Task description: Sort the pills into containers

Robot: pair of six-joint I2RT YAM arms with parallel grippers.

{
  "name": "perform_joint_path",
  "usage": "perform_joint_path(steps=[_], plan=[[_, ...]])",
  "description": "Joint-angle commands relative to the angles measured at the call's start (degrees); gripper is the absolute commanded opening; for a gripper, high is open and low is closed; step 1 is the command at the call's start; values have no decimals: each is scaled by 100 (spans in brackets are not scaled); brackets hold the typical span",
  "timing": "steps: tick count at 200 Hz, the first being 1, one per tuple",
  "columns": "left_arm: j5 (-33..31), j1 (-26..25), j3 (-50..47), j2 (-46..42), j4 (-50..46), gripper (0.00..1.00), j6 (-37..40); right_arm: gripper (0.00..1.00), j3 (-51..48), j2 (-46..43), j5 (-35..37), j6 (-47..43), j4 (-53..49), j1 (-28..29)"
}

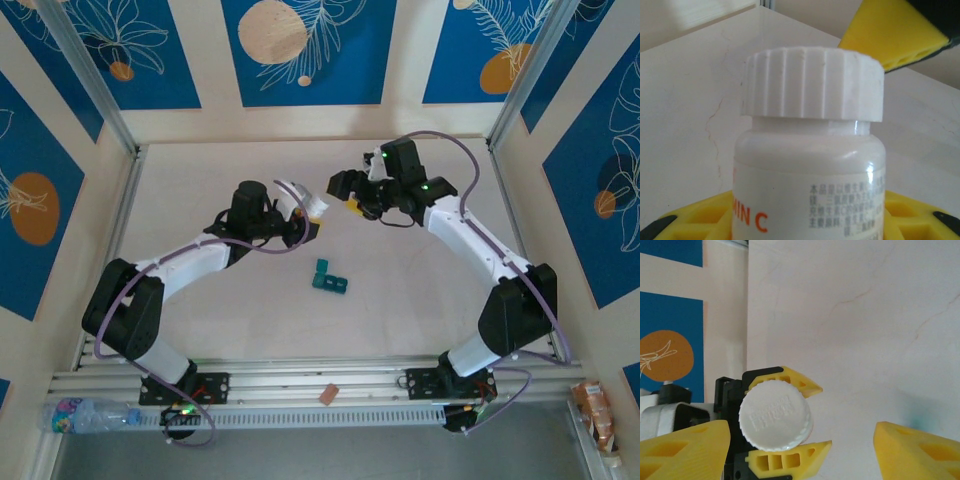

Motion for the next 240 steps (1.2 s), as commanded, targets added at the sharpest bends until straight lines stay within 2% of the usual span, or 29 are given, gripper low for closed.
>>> perform_joint_path(steps=[1,33,82,151,172,202,223,240], plan=[[-16,-92,196,-133,-67,0,200,75,283,127,68,149,-109,152],[-16,-139,224,-138,-103,0,226,74,463,285,71,144,-131,276],[-33,-171,248,-160,-147,0,235,65,576,455,-7,112,-153,361],[-27,-185,297,-163,-62,0,144,39,517,516,-133,-19,-178,397],[55,-182,325,-163,-27,0,82,35,467,496,-260,-220,-67,339],[696,-108,314,-220,275,0,-297,35,160,305,-768,-1177,628,93],[1491,7,257,-178,987,0,-1081,37,-414,-5,-1613,-1926,1660,-88],[1938,55,211,-89,1646,0,-1757,38,-529,-95,-1891,-2091,1837,-227]])
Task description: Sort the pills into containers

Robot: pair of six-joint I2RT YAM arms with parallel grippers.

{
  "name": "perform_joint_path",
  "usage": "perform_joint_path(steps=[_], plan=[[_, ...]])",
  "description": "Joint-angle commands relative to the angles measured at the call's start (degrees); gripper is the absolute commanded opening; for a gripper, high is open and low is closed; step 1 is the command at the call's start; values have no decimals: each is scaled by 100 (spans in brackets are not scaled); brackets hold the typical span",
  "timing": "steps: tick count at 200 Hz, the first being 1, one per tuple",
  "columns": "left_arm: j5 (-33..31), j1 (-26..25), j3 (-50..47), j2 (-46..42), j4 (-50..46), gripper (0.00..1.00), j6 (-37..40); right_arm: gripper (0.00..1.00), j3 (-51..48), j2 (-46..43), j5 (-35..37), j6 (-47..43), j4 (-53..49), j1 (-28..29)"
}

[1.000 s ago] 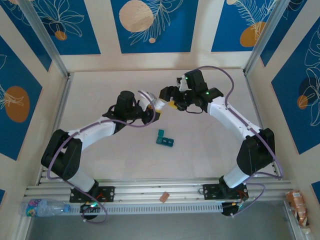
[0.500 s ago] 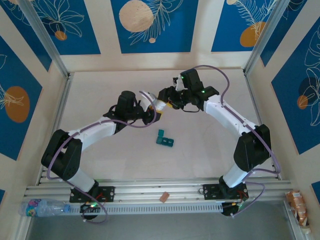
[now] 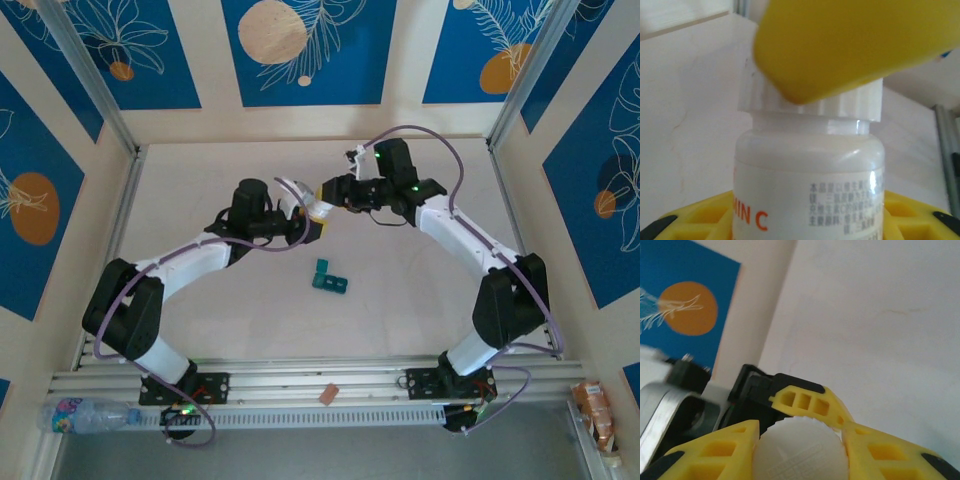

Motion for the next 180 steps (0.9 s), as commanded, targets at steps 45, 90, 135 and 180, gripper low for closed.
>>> perform_joint_path(steps=[45,90,135,180], plan=[[1074,104,-4,-22,1602,0,-1213,58,-273,-405,-957,-660,729,-356],[91,74,157,-226,36,0,100,75,-211,-822,-112,233,241,-507],[-675,-28,297,-249,-817,0,989,76,-109,-669,684,1218,-492,-418],[-800,-151,350,-223,-1065,0,1252,76,-46,-401,819,1378,-543,-88]])
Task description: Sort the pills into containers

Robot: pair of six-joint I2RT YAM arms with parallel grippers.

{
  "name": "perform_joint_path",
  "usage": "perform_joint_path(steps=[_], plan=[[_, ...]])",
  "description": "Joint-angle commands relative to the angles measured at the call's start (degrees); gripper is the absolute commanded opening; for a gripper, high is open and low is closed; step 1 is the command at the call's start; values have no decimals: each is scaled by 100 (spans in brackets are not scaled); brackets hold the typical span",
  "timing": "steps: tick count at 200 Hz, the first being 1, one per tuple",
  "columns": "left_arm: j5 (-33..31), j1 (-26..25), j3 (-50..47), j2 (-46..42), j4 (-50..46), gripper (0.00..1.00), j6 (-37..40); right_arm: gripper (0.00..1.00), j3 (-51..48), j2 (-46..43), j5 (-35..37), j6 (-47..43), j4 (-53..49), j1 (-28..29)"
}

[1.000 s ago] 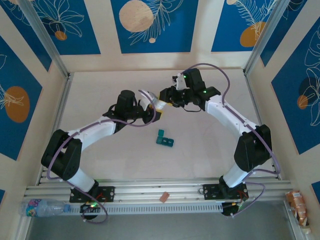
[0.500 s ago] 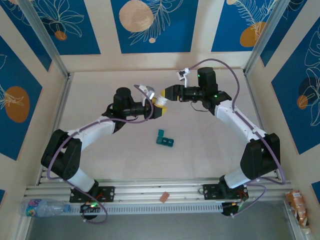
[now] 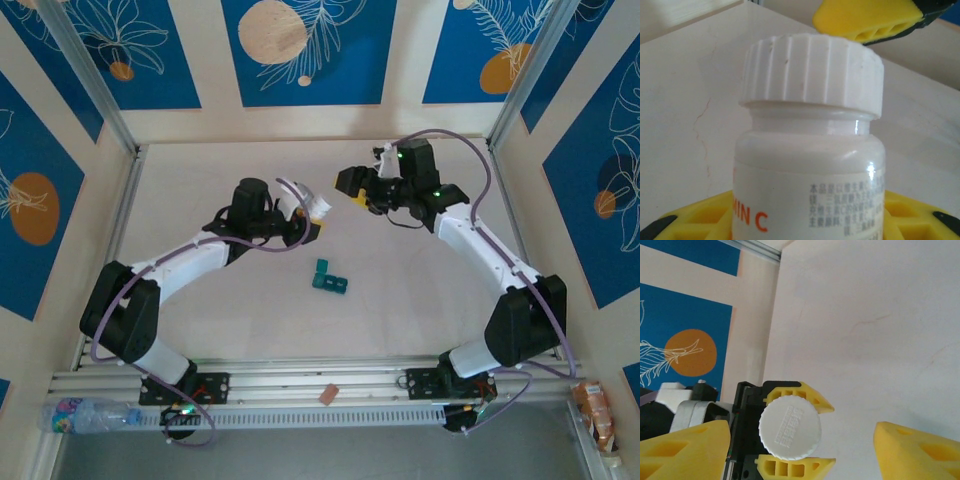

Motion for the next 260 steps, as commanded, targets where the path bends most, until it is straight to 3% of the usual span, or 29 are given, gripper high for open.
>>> perform_joint_path(steps=[1,69,99,139,172,192,230,260], plan=[[-172,-107,233,-128,-271,0,396,76,188,170,170,251,-240,193],[-228,-230,271,-119,-280,0,409,71,318,512,208,362,-145,515],[-232,-252,286,-125,-288,0,409,61,252,560,130,429,-82,527],[-236,-263,294,-109,-267,0,379,40,88,490,31,455,96,512],[-84,-257,254,-124,-58,0,187,32,-18,387,-92,353,297,403],[233,-199,198,-143,115,0,2,29,14,309,-248,-85,411,240],[1284,7,60,-185,665,0,-601,29,119,91,-948,-2095,425,-144],[1719,50,51,-121,893,0,-926,30,-102,-36,-1697,-2198,921,-585]])
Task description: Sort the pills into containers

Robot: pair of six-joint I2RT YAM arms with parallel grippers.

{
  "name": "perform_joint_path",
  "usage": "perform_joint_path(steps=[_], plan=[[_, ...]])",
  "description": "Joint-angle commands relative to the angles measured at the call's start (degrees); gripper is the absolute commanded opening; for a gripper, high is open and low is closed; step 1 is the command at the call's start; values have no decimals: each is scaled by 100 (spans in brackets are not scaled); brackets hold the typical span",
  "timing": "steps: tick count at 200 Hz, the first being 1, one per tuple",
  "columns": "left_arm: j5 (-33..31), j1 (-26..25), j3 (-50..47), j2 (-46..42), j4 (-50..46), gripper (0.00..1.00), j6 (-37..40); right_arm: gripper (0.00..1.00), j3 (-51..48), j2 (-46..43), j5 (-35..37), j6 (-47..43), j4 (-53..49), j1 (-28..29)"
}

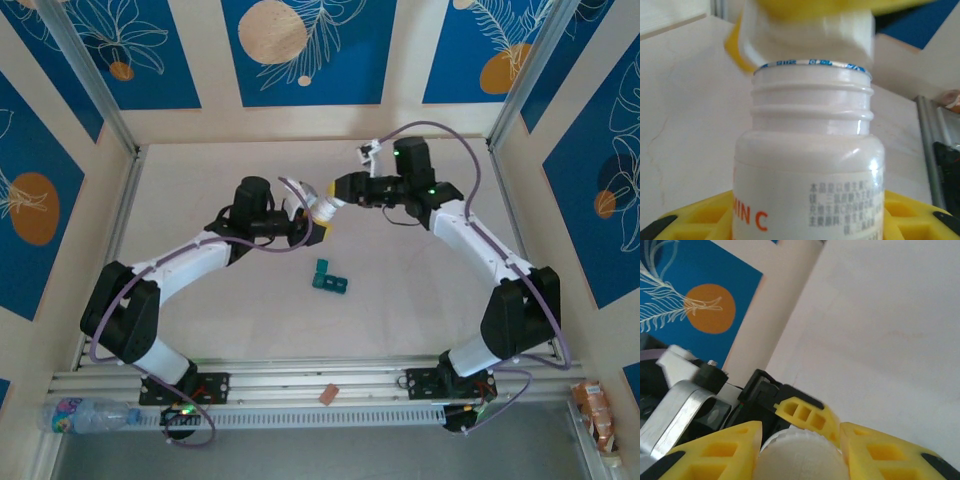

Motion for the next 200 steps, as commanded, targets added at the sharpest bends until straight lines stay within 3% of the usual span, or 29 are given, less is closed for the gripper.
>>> perform_joint_path(steps=[1,26,64,94,143,200], plan=[[827,68,-11,-118,516,0,-404,30,-143,-193,-638,-653,408,-379],[781,72,-17,-101,496,0,-405,30,-90,-162,-314,-668,174,-441],[466,78,-54,-184,382,0,-318,34,2,198,1404,-263,-797,-542],[112,73,-184,-320,269,0,-205,33,-150,652,2286,167,-1215,-503],[-607,76,-717,-807,258,0,-171,33,-53,1464,3992,536,-1781,-132],[-1097,78,-1334,-1409,373,0,-373,33,81,2091,5310,1196,-2185,131]])
